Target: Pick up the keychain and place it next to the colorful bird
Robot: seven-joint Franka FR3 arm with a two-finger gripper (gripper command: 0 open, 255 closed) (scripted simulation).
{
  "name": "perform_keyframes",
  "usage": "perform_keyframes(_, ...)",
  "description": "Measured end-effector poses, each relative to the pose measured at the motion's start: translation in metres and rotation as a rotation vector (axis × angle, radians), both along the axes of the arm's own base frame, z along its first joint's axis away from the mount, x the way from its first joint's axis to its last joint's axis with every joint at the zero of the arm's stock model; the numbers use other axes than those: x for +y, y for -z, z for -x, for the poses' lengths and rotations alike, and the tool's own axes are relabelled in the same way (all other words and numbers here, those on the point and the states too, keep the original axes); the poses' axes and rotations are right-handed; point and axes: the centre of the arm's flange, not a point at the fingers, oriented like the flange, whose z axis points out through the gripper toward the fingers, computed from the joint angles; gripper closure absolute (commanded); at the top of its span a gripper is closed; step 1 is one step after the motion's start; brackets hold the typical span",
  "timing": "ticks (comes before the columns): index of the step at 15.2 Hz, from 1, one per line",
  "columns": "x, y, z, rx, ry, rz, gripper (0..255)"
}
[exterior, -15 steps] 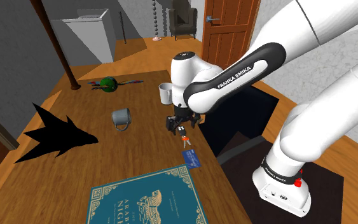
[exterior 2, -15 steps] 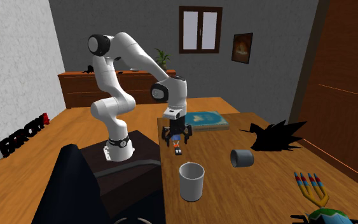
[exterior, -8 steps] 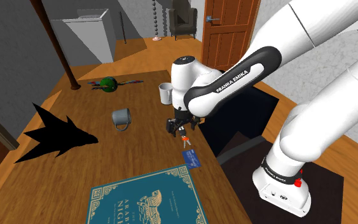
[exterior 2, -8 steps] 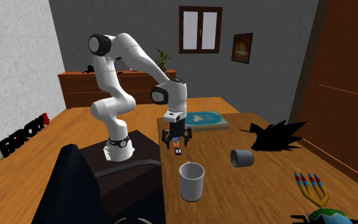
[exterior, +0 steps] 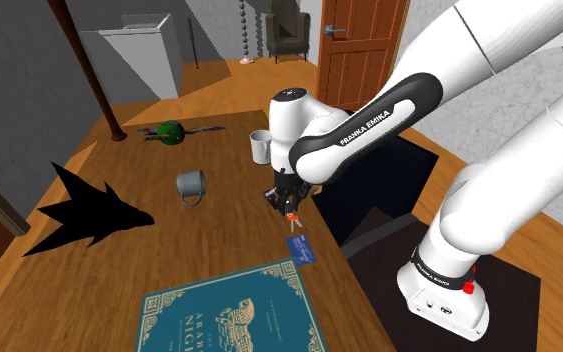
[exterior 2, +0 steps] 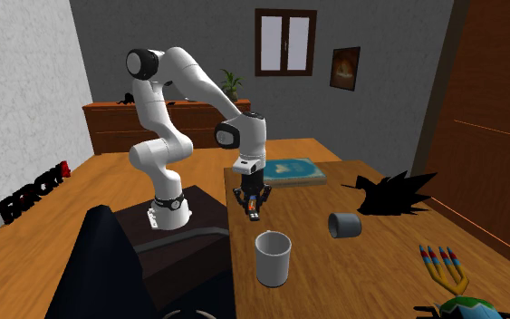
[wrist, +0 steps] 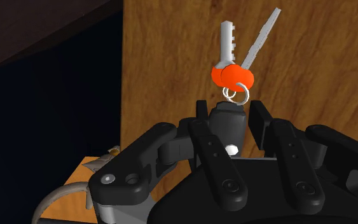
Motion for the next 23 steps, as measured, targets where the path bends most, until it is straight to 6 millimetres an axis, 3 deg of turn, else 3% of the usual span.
perform_keyframes(6, 0.0, -0.007, 0.0, 0.0, 0.0, 0.0, 255)
perform_keyframes(23, 0.0, -0.096, 0.0, -0.001, 0.0, 0.0, 255)
